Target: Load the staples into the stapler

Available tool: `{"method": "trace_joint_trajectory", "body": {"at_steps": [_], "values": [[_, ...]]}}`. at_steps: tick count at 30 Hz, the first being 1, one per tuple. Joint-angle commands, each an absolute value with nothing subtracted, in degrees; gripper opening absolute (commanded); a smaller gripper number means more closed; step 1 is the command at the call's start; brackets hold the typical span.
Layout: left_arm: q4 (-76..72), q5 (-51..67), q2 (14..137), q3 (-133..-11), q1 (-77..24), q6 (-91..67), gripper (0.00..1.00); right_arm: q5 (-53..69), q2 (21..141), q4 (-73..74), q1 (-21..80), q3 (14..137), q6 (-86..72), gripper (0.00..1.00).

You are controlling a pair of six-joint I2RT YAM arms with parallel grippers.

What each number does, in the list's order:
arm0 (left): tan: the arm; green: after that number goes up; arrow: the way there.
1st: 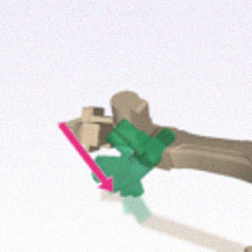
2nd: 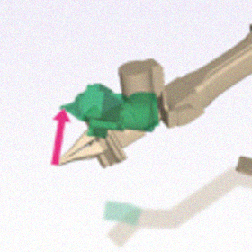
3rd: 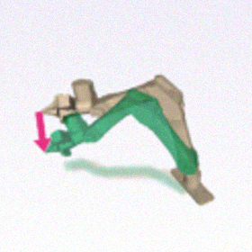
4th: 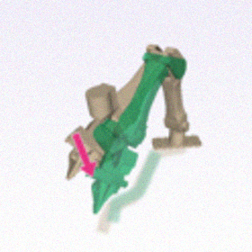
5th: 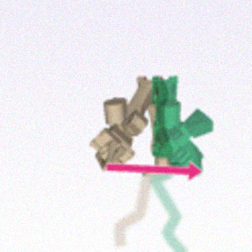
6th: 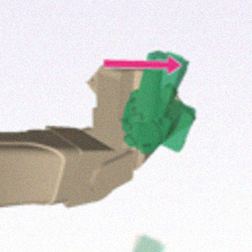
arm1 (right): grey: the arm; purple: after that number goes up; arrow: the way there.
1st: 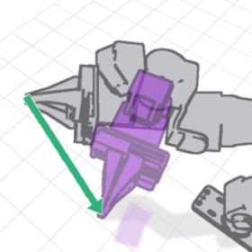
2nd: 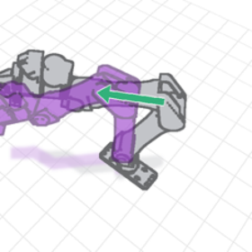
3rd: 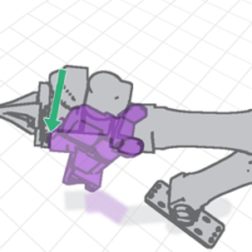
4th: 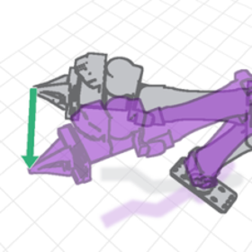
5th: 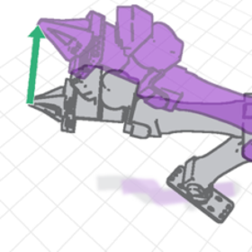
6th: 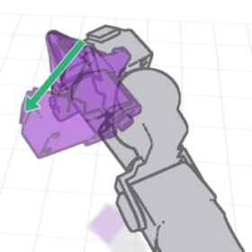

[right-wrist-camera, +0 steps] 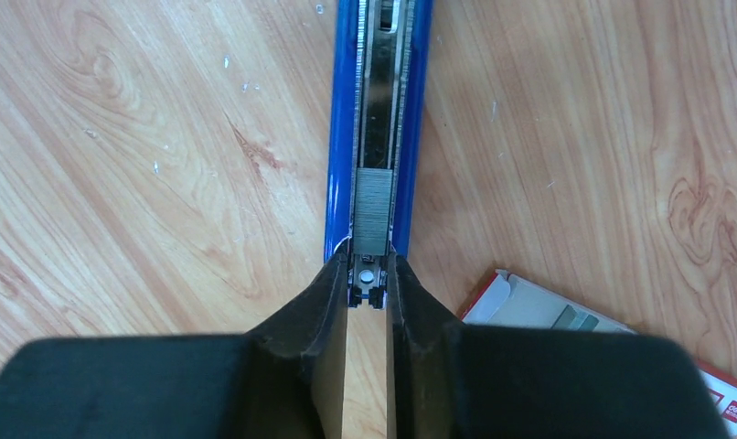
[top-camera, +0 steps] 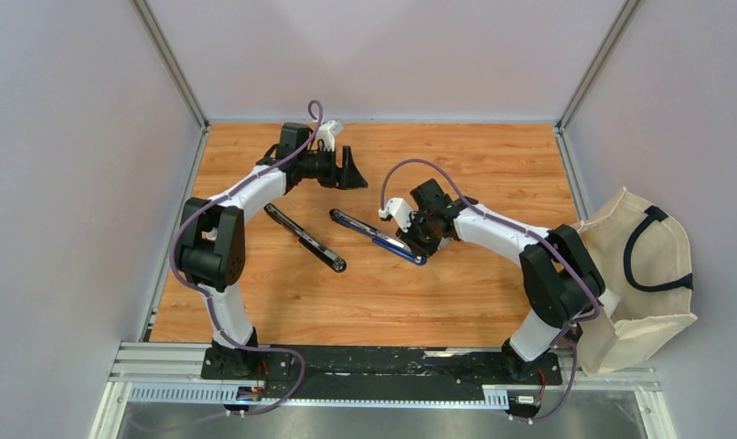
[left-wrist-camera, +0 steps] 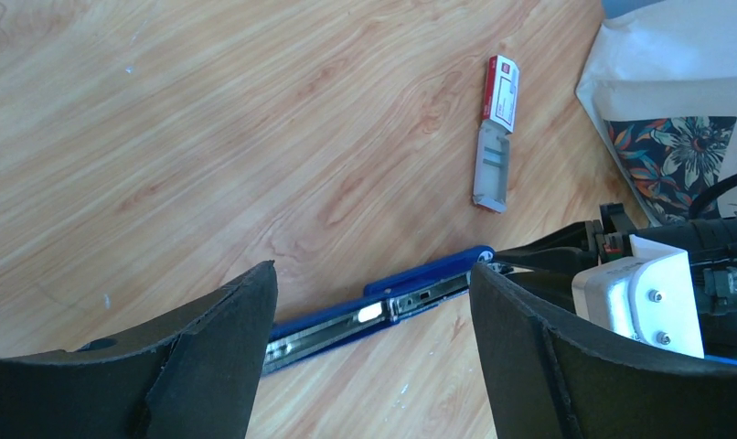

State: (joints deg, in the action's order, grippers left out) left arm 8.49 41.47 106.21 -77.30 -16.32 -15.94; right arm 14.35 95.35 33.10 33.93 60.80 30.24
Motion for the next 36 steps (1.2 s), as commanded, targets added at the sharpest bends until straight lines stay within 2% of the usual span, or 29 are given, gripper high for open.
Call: {"method": "trace_joint_trajectory", "body": {"at_steps": [1,18,23,28,36], "values": [[7.3,42.5,106.0,-77.8,-16.6,-17.6,0.84,13.8,96.2,31.4,33.9,61.2,31.5,0.15],[6.8,43.6,105.8,-77.5,-16.5,-18.1,0.84,11.3,101.4,31.4,34.8,61.8,31.3,0.12],[14.3,42.4,105.6,-80.0,-16.5,-12.2,0.84,10.5,99.9,30.6,34.9,61.2,31.4,0.12],[24.9,41.5,105.4,-82.4,-15.0,-4.4,0.84,10.8,98.8,30.5,34.9,61.3,31.5,0.23],[35.1,38.5,105.7,-82.9,-12.2,4.8,0.84,11.9,96.6,30.2,34.9,60.9,31.4,0.28]]}}
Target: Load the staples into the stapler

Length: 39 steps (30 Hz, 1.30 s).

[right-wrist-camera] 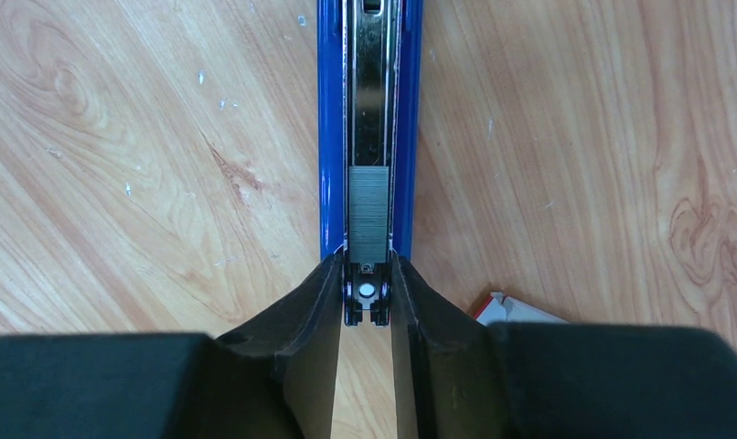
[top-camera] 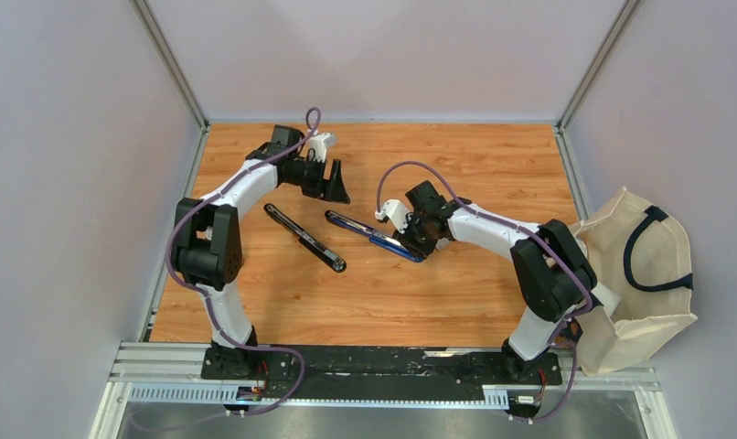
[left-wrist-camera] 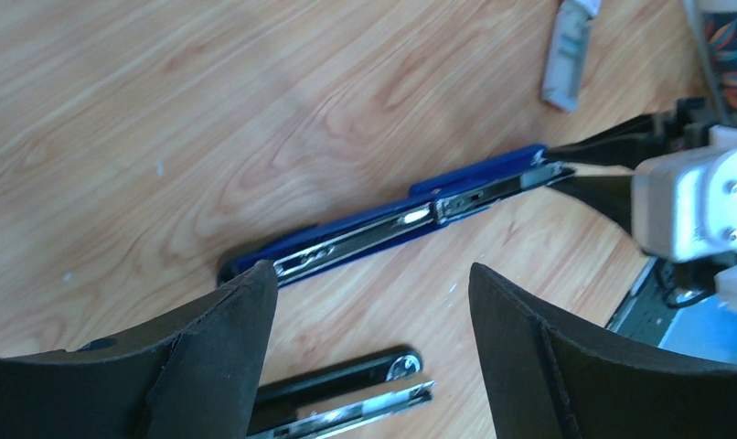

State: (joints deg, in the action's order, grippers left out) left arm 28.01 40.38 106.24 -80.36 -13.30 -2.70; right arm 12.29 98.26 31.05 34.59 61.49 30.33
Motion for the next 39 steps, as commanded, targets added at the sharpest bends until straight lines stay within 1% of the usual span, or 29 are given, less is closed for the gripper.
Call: {"method": "trace_joint_trajectory", "body": {"at_steps": [1,13,16,20,22,39], "values": [[35.9,38.1,105.9,-82.8,-12.0,5.6,0.84,12.0,96.4,30.1,34.9,60.8,31.4,0.29],[37.2,37.6,110.4,-82.3,-11.7,7.3,0.84,11.8,95.7,30.1,34.9,60.6,31.6,0.28],[37.1,38.5,111.8,-82.6,-11.7,7.1,0.84,12.1,95.2,29.9,34.9,60.4,31.6,0.30],[37.0,39.2,113.0,-83.1,-11.6,7.3,0.84,12.7,94.2,29.8,34.9,60.3,31.6,0.35],[36.9,38.8,113.3,-83.1,-11.7,7.6,0.84,13.0,93.7,29.7,34.9,60.1,31.6,0.36],[35.4,38.4,113.7,-83.1,-11.5,5.7,0.84,14.2,93.2,28.8,34.9,59.6,31.4,0.35]]}}
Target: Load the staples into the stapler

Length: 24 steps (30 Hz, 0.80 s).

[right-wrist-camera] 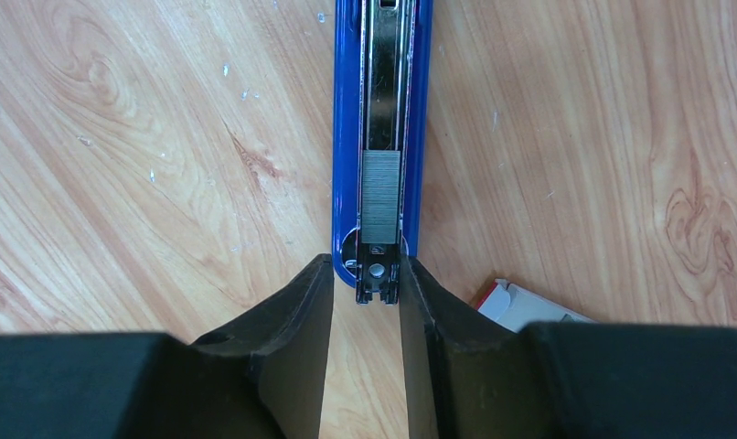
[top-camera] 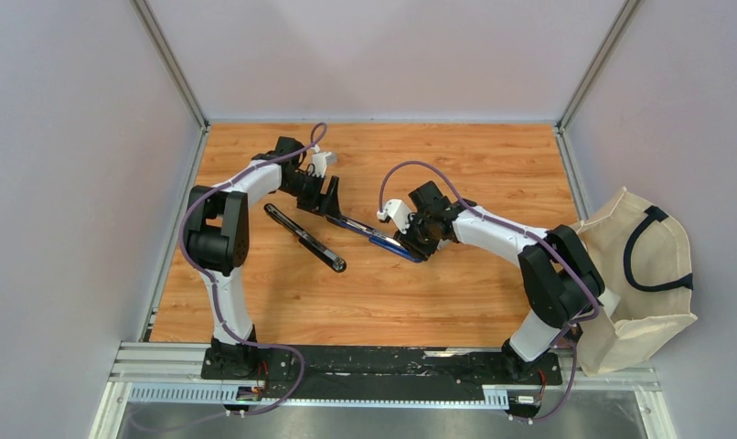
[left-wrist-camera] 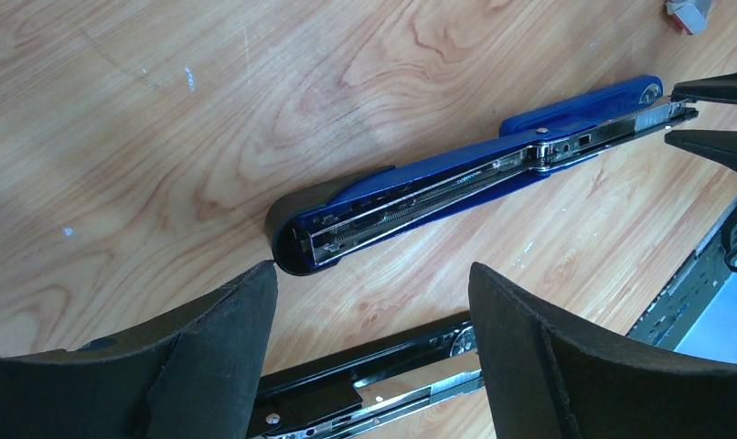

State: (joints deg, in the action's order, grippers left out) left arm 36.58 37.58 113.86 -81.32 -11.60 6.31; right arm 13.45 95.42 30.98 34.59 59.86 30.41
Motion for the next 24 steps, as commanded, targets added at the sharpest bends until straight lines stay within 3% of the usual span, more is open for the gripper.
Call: {"method": "trace_joint_trajectory", "body": {"at_steps": [1,24], "values": [[35.0,38.7,113.7,-83.0,-11.4,5.6,0.84,14.2,92.8,28.7,34.9,59.6,31.5,0.35],[30.9,45.1,119.0,-83.0,-7.4,-2.1,0.84,11.7,91.1,27.2,34.8,58.4,32.4,0.43]]}}
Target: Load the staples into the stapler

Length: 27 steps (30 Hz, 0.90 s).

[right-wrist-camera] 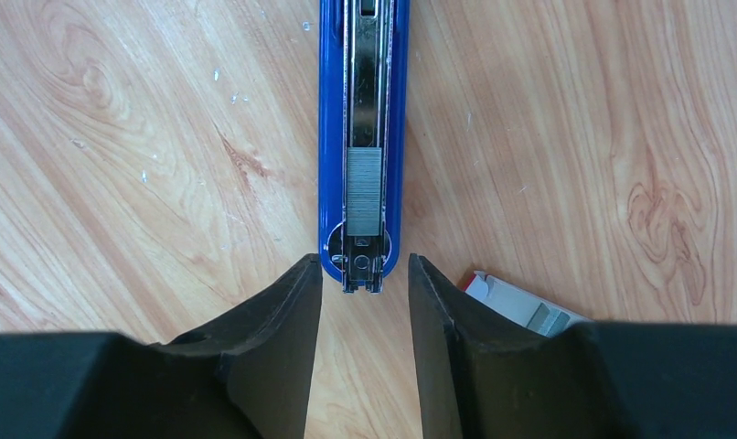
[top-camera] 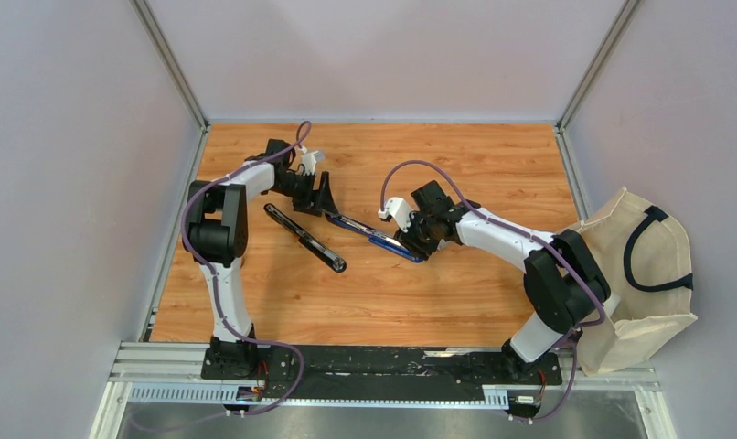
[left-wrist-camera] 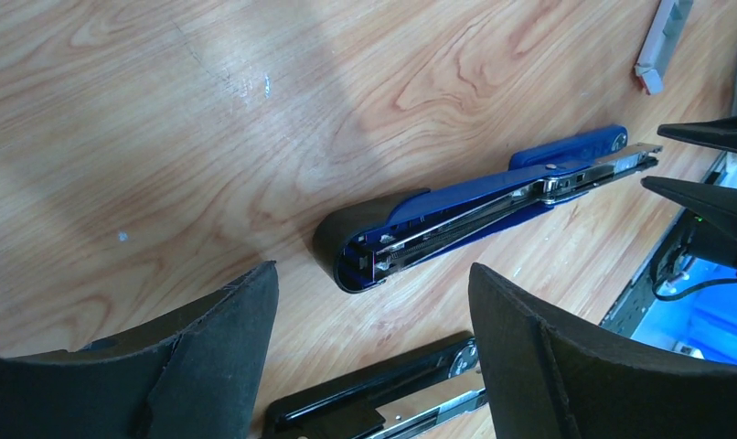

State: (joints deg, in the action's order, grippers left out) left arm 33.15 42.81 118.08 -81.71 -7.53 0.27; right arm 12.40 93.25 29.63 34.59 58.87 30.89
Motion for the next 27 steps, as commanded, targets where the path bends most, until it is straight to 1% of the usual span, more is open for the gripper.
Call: {"method": "trace_joint_trajectory", "body": {"at_steps": [1,12,21,27], "values": [[30.2,45.1,119.1,-82.7,-7.3,-2.5,0.84,11.6,91.1,27.2,34.8,58.4,32.4,0.43],[29.3,44.1,120.0,-82.4,-6.8,-4.2,0.84,12.3,92.5,27.3,34.9,58.6,32.3,0.42],[28.7,44.0,119.8,-82.0,-6.8,-4.5,0.84,12.2,95.2,27.5,34.9,59.1,31.9,0.32],[28.2,43.6,119.2,-81.4,-7.0,-4.7,0.84,12.2,95.9,27.7,35.1,59.3,31.9,0.24]]}}
